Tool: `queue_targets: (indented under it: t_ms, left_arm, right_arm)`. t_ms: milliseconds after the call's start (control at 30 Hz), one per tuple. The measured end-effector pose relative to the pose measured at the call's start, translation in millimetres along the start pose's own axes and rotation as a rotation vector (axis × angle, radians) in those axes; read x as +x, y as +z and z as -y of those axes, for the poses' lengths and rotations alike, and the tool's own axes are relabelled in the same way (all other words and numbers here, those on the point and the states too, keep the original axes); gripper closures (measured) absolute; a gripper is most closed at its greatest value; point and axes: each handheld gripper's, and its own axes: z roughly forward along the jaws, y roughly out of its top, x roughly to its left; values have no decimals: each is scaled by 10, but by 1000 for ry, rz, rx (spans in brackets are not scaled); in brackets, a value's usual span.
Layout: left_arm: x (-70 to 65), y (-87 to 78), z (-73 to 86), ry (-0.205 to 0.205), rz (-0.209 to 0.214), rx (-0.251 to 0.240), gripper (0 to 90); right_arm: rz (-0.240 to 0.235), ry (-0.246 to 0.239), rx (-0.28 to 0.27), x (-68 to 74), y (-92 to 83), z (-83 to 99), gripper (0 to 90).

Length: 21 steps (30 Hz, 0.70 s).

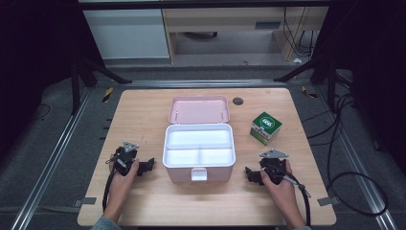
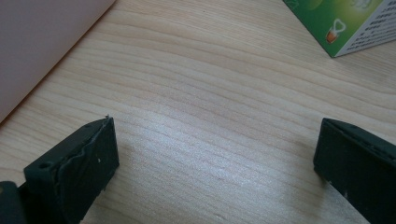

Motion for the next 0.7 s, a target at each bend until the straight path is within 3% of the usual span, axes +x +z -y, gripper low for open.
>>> queue_targets:
  t_ms: [167, 267, 300, 333, 400, 467, 600, 700]
  left_arm:
    - [-20, -41, 30, 32, 27, -9, 19]
    - [-84, -105, 61, 66, 18, -7, 26]
    - [-115, -148, 82, 76, 24, -9, 26]
    - [-143, -196, 105, 83, 35, -11, 26]
    - [-224, -342, 166, 99, 49, -21, 30]
    - [-293, -427, 200, 104, 61, -35, 35]
    - [-424, -509, 259, 140, 80, -20, 38]
    - [-535, -555, 292, 166, 101, -16, 42]
  right_arm:
    - [-1, 0, 0, 1, -1, 2, 4]
    - [-5, -6, 0, 9, -7, 4, 17]
    - [-15, -11, -11, 30, -54, 2, 91]
    - [-15, -11, -11, 30, -54, 2, 91]
    - [-19, -35, -71, 120, -226, -35, 60]
    - [-27, -53, -86, 168, -288, -47, 54]
    - [-61, -90, -85, 252, -330, -31, 67]
    - [-102, -128, -81, 400, -343, -19, 77]
